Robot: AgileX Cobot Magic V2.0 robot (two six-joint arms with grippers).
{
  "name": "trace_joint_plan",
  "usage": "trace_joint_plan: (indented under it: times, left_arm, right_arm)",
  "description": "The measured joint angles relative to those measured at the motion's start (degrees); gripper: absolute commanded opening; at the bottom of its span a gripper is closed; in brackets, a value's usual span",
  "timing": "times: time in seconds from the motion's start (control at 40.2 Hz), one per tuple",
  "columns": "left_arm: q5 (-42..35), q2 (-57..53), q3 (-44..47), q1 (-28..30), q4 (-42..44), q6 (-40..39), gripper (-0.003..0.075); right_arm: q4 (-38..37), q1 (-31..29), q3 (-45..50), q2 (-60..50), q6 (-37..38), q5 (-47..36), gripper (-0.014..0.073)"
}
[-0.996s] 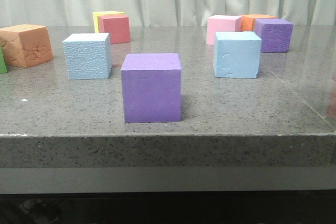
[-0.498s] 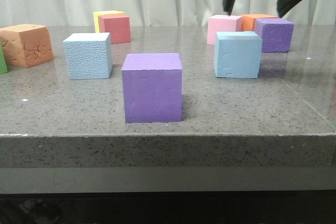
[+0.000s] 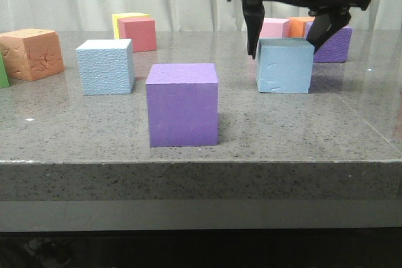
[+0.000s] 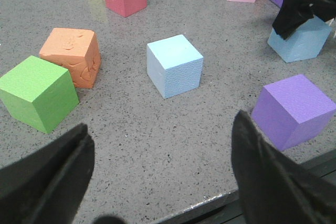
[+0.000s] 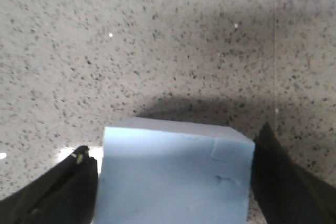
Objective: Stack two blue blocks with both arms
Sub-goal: 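Close the right gripper on the light blue cube and lift it, then carry the cube behind the purple cube, lower it, open right gripper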
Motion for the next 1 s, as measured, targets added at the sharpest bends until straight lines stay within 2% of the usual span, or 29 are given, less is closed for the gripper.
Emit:
trace_joint_plan:
  times: [0.075,0.174,0.224,0.349,0.473,0.548,0.697,0.896,0.996]
  left_arm:
    - [0.0,0.0,0.0,0.0,0.0,0.0,0.0536]
    - [0.0,0.0,0.0,0.0,0.0,0.0,0.0536]
    - [0.0,0.0,0.0,0.0,0.0,0.0,0.0536]
    - [0.0,0.0,0.0,0.0,0.0,0.1,0.0536]
    - [0.0,0.0,0.0,0.0,0.0,0.1,0.0536]
    - [0.0,0.0,0.0,0.0,0.0,0.1,0.0536]
    - [0.0,0.0,0.0,0.0,0.0,0.1,0.0536]
    - [0.0,0.0,0.0,0.0,0.0,0.1,0.0536]
    - [0.0,0.0,0.0,0.0,0.0,0.1,0.0536]
  right_arm:
    - [0.0,0.0,0.0,0.1,0.0,0.2,0.0526]
    - [0.2,0.0,0.0,0.1,0.0,0.8,0.0386]
    - [0.4,0.0,-0.1,0.1,0.0,1.0,0.0354]
    - [0.6,0.0,-0.1,0.1,-0.1,1.3,0.035]
    - [1.8,0.0,-0.4,-0.6,-4.1,2.9,0.035]
    - [3.3,0.0,-2.4,-1.2,-10.1,4.6,0.035]
    - [7.4,0.0,-8.3,-1.8,-29.1,6.8,0.035]
    - [19.4,0.1,-13.0,-1.2,-58.2,8.4,0.035]
    - [23.8,0.6,-15.3,0.5,-68.4,10.3,0.035]
